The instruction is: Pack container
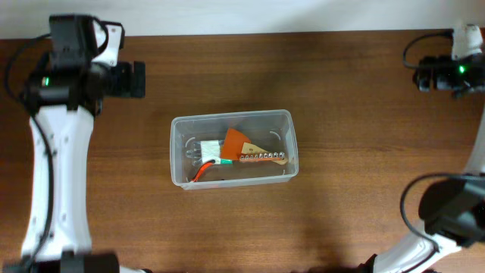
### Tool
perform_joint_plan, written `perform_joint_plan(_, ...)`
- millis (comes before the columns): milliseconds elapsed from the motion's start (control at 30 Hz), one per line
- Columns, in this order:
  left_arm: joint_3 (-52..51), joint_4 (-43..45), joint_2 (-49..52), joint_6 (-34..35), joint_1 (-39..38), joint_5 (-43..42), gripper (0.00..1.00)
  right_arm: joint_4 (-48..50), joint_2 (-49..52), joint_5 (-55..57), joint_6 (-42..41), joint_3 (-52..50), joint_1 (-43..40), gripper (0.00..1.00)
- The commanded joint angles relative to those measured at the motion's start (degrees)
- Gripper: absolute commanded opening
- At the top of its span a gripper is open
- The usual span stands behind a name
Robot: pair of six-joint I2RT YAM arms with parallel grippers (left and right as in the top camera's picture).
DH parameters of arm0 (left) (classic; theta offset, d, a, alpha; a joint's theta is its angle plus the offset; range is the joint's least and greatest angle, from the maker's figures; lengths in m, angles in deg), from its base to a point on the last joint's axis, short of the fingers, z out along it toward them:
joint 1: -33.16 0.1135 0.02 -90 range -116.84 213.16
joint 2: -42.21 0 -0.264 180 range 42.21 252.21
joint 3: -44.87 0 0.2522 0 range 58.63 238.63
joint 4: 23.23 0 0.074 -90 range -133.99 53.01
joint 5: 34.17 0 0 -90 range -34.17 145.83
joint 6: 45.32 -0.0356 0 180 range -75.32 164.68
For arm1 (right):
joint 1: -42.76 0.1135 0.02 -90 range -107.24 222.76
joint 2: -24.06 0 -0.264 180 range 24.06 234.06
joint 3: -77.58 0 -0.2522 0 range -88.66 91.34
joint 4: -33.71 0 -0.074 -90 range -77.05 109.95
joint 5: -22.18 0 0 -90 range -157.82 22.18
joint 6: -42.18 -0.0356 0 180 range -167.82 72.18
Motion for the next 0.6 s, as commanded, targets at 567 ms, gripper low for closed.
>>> perform_joint_plan(567, -58.95, 29.20, -57.05, 0.76, 0.68, 5.05, 0.99, 26.86, -47.08, 3.85, 1.64, -59.30, 13.97, 0.99)
